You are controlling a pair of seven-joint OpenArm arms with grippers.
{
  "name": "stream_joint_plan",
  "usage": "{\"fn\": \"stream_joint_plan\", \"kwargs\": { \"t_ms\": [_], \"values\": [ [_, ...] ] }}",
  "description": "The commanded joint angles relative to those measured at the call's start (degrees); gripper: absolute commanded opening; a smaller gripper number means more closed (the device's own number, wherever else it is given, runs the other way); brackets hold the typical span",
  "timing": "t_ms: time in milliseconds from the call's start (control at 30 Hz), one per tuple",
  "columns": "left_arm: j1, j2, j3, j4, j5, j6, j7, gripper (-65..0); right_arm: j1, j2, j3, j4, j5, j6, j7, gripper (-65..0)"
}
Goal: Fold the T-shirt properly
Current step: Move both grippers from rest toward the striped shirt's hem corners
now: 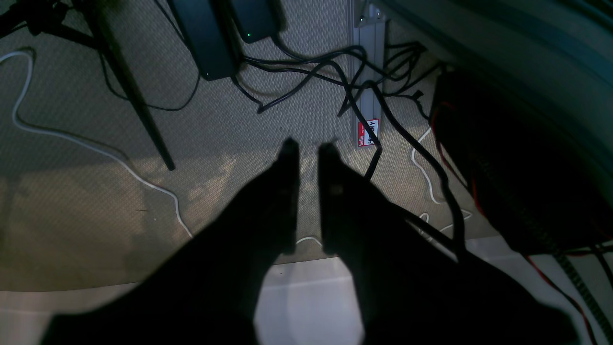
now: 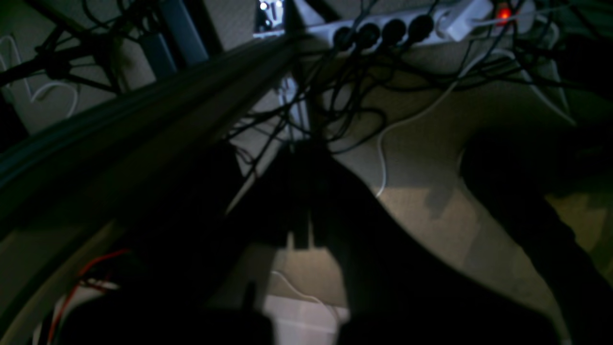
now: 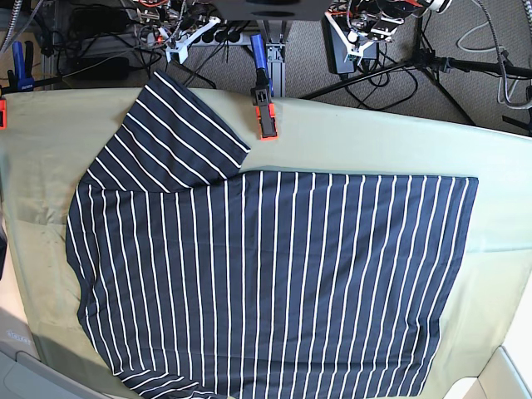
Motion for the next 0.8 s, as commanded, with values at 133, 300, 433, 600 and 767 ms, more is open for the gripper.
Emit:
{"fn": "stream_joint_plan", "kwargs": {
  "t_ms": [133, 300, 433, 600, 767],
  "values": [
    [-0.13, -0.04, -0.02, 0.31, -0.22, 0.66, 0.24, -57.9, -0.17, 0.33, -0.02, 1.79, 0.44, -2.93, 0.63, -65.0],
    [-0.09, -0.26, -0.02, 0.31, -0.22, 0.66, 0.22, -57.9, -0.2, 0.33, -0.02, 3.34, 0.39, -2.93, 0.61, -65.0],
    [-0.07, -0.39, -0.02, 0.31, -0.22, 0.66, -0.22, -57.9, -0.2, 0.35, -0.02, 3.52, 0.37, -2.93, 0.61, -65.0],
    [0.42, -0.55, -0.02, 0.31, -0.22, 0.57, -1.97, -57.9, -0.63, 0.35, -0.02, 3.52, -2.38, -2.91, 0.61, -65.0],
    [3.21, -1.95, -0.02, 1.84, -0.04, -6.67, -7.04, -58.1, -2.89, 0.5, -0.02, 4.28, -4.76, -2.21, 0.61, -65.0]
  ]
}}
